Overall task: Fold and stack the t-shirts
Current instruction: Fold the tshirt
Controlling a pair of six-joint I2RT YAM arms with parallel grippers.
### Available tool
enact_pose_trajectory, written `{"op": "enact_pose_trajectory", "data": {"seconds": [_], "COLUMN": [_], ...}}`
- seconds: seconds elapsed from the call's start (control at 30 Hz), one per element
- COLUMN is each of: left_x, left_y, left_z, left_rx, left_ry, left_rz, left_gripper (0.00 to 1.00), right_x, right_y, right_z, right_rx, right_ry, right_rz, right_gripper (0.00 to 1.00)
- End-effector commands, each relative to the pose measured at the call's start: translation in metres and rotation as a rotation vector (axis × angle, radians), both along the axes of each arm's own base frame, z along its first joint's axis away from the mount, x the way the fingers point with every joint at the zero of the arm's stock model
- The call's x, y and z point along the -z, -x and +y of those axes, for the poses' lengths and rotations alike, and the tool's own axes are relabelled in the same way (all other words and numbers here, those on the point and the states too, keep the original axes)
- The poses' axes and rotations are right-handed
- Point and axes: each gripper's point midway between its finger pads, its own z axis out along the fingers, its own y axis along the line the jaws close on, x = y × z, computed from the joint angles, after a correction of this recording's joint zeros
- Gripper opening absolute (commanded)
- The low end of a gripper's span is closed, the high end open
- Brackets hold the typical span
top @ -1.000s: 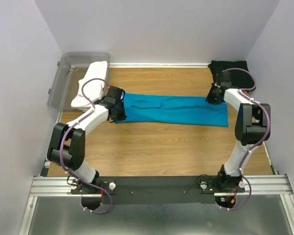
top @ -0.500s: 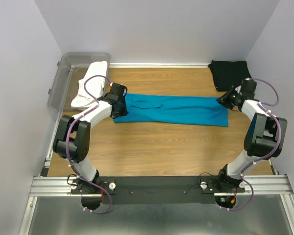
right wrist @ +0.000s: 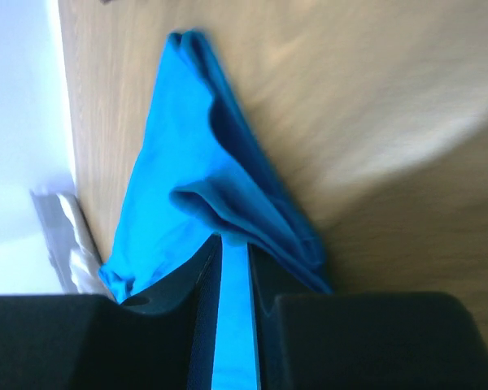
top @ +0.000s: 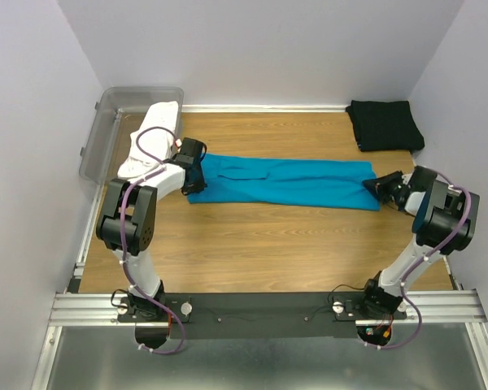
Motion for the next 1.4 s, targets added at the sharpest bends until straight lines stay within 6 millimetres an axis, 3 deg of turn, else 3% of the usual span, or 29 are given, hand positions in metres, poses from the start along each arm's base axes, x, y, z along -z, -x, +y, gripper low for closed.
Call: {"op": "enact_pose_trajectory", "data": {"seconds": [0.0, 0.2, 0.27, 0.33, 0.43, 0.47, 0.5, 0.53, 0.6, 0.7, 0.83, 1.03, 1.13, 1.2, 1.37], "left_x": [0.018, 0.029, 0.026, 0.014, -0.013, -0.021, -0.029, -0.044, -0.055, -0.081, -0.097, -0.073, -0.073, -0.077, -0.075], "left_y": [0.006, 0.013, 0.011, 0.001, -0.015, -0.015, -0.017, -0.023, -0.023, -0.026, -0.027, -0.025, -0.02, -0.016, -0.009], "left_z": [0.019, 0.032, 0.033, 0.029, 0.017, 0.011, 0.005, -0.004, -0.013, -0.03, -0.059, -0.096, -0.113, -0.126, -0.114], "left_rx": [-0.044, -0.085, -0.088, -0.082, -0.066, -0.056, -0.048, -0.038, -0.034, -0.028, 0.009, 0.06, 0.094, 0.12, 0.093], "left_ry": [-0.074, -0.11, -0.121, -0.11, -0.086, -0.078, -0.071, -0.058, -0.046, -0.04, -0.02, 0.002, 0.029, 0.064, 0.05], "left_rz": [0.042, 0.092, 0.096, 0.068, 0.004, -0.003, -0.016, -0.05, -0.064, -0.119, -0.151, -0.092, -0.08, -0.093, -0.114], "left_gripper": [0.14, 0.14, 0.14, 0.17, 0.23, 0.28, 0.3, 0.34, 0.36, 0.39, 0.4, 0.33, 0.27, 0.24, 0.24], "right_x": [0.01, 0.014, 0.0, -0.007, -0.035, -0.038, -0.056, -0.052, -0.062, -0.047, -0.034, -0.023, -0.02, -0.025, -0.056], "right_y": [0.005, 0.029, 0.027, 0.03, 0.029, 0.026, 0.023, 0.026, 0.027, 0.049, 0.068, 0.079, 0.077, 0.073, 0.075], "right_z": [-0.023, -0.043, -0.047, -0.046, -0.043, -0.032, -0.026, -0.006, 0.012, 0.051, 0.091, 0.122, 0.131, 0.155, 0.245], "right_rx": [0.078, 0.149, 0.145, 0.138, 0.115, 0.086, 0.074, 0.035, -0.024, -0.159, -0.313, -0.444, -0.483, -0.574, -0.806], "right_ry": [-0.021, 0.026, 0.071, 0.102, 0.223, 0.279, 0.321, 0.351, 0.415, 0.49, 0.559, 0.629, 0.631, 0.582, 0.281], "right_rz": [-0.022, 0.025, 0.004, 0.025, 0.02, 0.024, -0.004, 0.036, 0.041, 0.15, 0.206, 0.236, 0.236, 0.18, -0.049], "right_gripper": [0.26, 0.26, 0.28, 0.3, 0.36, 0.38, 0.4, 0.44, 0.46, 0.48, 0.49, 0.49, 0.48, 0.47, 0.46]}}
